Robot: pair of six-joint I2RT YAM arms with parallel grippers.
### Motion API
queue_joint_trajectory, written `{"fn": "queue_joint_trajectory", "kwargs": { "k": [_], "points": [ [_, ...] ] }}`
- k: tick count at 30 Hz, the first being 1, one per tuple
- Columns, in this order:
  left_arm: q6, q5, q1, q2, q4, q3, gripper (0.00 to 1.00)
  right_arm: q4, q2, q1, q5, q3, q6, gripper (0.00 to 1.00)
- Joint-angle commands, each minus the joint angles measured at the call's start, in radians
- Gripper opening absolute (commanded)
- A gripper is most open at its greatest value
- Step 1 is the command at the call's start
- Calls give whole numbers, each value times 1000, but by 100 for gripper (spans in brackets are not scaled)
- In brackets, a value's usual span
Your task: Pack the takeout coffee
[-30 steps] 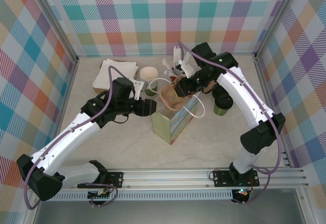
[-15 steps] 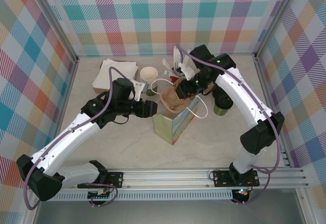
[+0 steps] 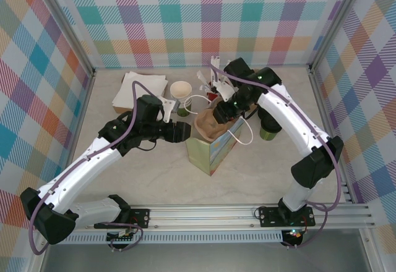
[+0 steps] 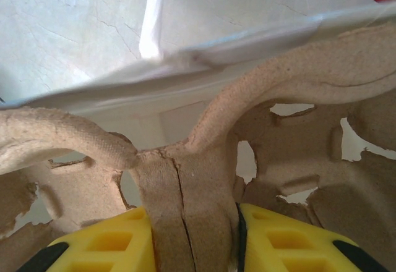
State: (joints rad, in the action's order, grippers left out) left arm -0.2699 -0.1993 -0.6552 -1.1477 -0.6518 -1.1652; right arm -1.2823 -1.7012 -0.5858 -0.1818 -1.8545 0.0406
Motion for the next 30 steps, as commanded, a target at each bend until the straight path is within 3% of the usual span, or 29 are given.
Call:
{"fn": "queue_joint_trajectory", "kwargs": {
  "k": [1, 7, 19, 30],
  "points": [
    [-17, 48, -11, 3, -2, 1, 67, -31, -3, -15, 56, 16, 17, 34],
    [-35, 96, -10, -15, -5, -17, 68, -29, 8, -35, 91, 34, 27, 34],
    [-42, 63, -10, -35, 19, -35, 69, -48, -9, -69, 153, 39, 36, 34],
    [-33, 54, -10, -120, 37, -127, 79, -41, -7, -78, 151, 52, 34, 34]
  ]
}}
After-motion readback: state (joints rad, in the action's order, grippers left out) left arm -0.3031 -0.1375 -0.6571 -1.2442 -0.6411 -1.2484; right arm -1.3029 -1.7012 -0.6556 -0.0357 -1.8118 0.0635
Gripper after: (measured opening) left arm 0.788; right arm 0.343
